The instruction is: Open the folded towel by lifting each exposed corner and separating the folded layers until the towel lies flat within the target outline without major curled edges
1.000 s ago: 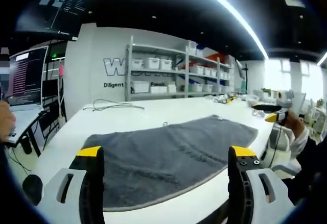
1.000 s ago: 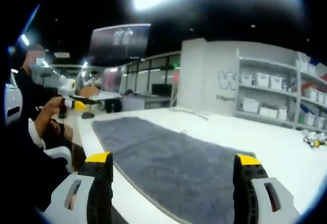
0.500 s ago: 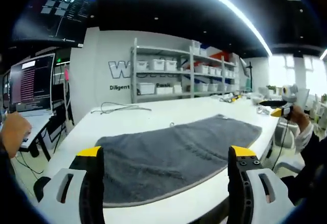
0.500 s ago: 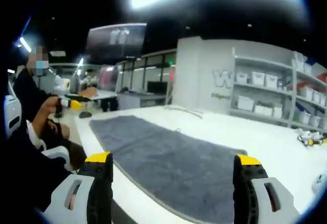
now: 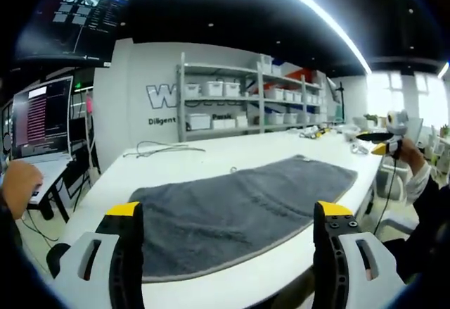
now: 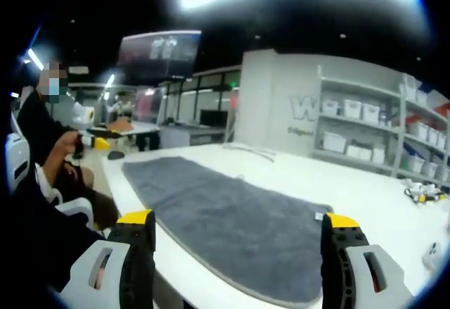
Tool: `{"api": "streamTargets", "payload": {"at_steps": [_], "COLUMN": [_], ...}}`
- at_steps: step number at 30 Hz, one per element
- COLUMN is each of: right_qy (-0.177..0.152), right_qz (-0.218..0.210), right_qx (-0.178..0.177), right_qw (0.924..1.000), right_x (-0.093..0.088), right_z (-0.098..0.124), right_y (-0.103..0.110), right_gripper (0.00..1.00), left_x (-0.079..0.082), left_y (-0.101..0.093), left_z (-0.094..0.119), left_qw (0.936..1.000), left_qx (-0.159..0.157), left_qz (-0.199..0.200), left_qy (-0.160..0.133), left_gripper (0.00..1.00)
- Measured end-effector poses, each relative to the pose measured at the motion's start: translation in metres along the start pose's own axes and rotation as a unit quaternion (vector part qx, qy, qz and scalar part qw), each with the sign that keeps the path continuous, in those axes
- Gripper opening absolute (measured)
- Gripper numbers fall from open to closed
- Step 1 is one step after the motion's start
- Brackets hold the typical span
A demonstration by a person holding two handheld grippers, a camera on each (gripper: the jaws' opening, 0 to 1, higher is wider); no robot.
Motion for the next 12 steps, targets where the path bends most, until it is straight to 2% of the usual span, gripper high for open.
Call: {"api": "streamTargets", "payload": {"at_steps": [12], "right_qy": [0.01], "right_qz": [0.004], "right_qx": [-0.005], "right_qw": [0.9999], "right_x": [-0.0017], "right_z": [0.0016], "right_y": [0.0013], "right_gripper": [0.99], "left_x": [0.0015], "left_y": [0.0024], "left_z": [0.0049], "left_qw": [1.0], "left_qx": [0.005], "left_qz": [-0.002], "left_qy": [-0.006], "left_gripper": [0.99]}}
Point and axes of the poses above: the point that each gripper's makers call its tool centre point, and the gripper's own axes: z roughly backward along the fingers, y roughly to its left, x roughly out of its top, the point moved 4 cm from there along z, roughly backward along the fingers, and after that the axes turned 5 degrees about x, right-handed, at the moved point
